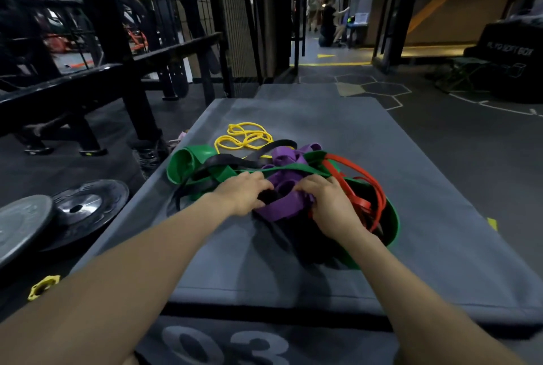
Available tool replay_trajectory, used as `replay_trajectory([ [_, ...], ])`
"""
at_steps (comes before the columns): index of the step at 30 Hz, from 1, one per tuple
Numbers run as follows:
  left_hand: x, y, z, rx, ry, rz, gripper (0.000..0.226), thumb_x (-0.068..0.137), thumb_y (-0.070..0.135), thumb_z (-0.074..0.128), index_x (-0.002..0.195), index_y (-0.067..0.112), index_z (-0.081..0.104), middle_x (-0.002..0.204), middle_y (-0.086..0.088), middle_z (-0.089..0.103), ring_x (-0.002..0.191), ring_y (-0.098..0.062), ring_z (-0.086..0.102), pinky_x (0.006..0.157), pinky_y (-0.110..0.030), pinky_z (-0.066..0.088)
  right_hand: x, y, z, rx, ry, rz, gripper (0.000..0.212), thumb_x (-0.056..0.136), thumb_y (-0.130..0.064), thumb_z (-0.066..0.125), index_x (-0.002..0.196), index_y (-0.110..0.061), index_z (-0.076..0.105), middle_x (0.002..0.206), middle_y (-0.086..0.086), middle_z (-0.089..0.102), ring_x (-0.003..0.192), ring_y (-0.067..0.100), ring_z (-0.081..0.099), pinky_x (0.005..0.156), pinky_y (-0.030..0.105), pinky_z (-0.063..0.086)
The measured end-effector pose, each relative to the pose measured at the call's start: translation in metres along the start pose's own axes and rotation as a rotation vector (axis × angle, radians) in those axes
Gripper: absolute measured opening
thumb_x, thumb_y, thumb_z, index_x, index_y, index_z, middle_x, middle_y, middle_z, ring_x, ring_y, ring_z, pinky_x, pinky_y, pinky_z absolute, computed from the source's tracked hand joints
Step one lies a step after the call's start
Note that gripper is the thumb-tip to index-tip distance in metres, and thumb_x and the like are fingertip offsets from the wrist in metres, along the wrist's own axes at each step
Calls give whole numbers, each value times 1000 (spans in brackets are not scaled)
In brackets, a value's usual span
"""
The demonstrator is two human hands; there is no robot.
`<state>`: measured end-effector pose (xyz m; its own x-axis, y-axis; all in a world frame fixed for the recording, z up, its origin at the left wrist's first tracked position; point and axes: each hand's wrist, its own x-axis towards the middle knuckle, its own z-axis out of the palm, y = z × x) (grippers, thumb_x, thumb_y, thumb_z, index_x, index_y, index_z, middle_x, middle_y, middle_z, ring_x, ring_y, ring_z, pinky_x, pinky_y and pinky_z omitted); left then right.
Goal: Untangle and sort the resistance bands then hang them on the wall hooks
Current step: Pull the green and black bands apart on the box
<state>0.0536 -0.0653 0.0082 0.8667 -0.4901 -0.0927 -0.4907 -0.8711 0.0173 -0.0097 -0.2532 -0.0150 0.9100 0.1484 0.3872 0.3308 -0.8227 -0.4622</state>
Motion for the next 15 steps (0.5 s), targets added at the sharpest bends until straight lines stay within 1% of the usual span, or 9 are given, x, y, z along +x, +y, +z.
replay_trajectory([
  [2, -5, 3, 1, 35, 43, -17, 36, 90, 30, 56, 124, 23, 49, 119, -5, 52, 117, -26, 44, 96, -41, 41, -1, -2, -2, -14, -14, 4, 51, 78, 10, 43, 114, -20, 65, 124, -2, 57, 102, 29, 46, 91, 36, 41],
  [4, -9, 4, 3, 18, 103, -36, 33, 90, 35, 54, 119, 19, 54, 114, -10, 50, 115, -28, 46, 94, -41, 42, -1, -1, -5, -5, -5, 6, 53, 76, 11, 43, 114, -18, 65, 123, -1, 58, 106, 30, 48, 94, 33, 40],
  [7, -15, -5, -9, -245, 250, -107, 30, 88, 34, 59, 107, 12, 63, 100, -15, 52, 101, -32, 53, 85, -36, 42, 1, 2, -12, 26, 36, 26, 56, 71, 15, 46, 115, -15, 65, 121, 3, 61, 111, 29, 53, 95, 31, 40],
  [9, -19, -13, -25, -399, 398, -188, 25, 86, 28, 63, 95, 5, 66, 83, -12, 53, 89, -32, 55, 70, -32, 36, 2, 1, -15, 52, 56, 59, 54, 72, 13, 53, 119, -13, 62, 120, 5, 61, 109, 29, 55, 93, 31, 42],
  [10, -21, -17, -32, -471, 468, -239, 23, 86, 24, 63, 89, 1, 66, 73, -8, 51, 82, -31, 55, 64, -29, 29, 3, -1, -16, 62, 66, 69, 54, 73, 11, 58, 122, -13, 60, 121, 5, 60, 109, 29, 55, 92, 33, 43],
  [12, -25, -21, -46, -604, 574, -314, 21, 87, 18, 62, 87, -3, 66, 61, -4, 48, 65, -22, 49, 58, -25, 22, 9, -8, -14, 45, 82, 77, 55, 75, 5, 63, 126, -14, 57, 126, 5, 57, 113, 30, 54, 92, 34, 44],
  [13, -25, -22, -50, -647, 615, -350, 21, 88, 17, 61, 88, -3, 66, 62, -6, 52, 63, -22, 48, 58, -25, 23, 12, -12, -12, 24, 93, 74, 55, 75, 4, 62, 127, -15, 56, 128, 4, 56, 116, 30, 52, 91, 35, 44],
  [14, -24, -22, -53, -676, 646, -384, 22, 89, 18, 60, 90, -4, 65, 68, -13, 56, 68, -27, 52, 61, -26, 25, 16, -16, -10, 1, 105, 70, 56, 76, 4, 62, 128, -15, 55, 129, 4, 55, 118, 29, 51, 91, 34, 44],
  [15, -24, -23, -53, -698, 666, -414, 24, 89, 20, 60, 92, -4, 65, 77, -22, 59, 78, -34, 56, 64, -30, 30, 19, -19, -7, -24, 117, 67, 56, 76, 4, 61, 128, -16, 54, 129, 4, 55, 118, 29, 50, 90, 34, 43],
])
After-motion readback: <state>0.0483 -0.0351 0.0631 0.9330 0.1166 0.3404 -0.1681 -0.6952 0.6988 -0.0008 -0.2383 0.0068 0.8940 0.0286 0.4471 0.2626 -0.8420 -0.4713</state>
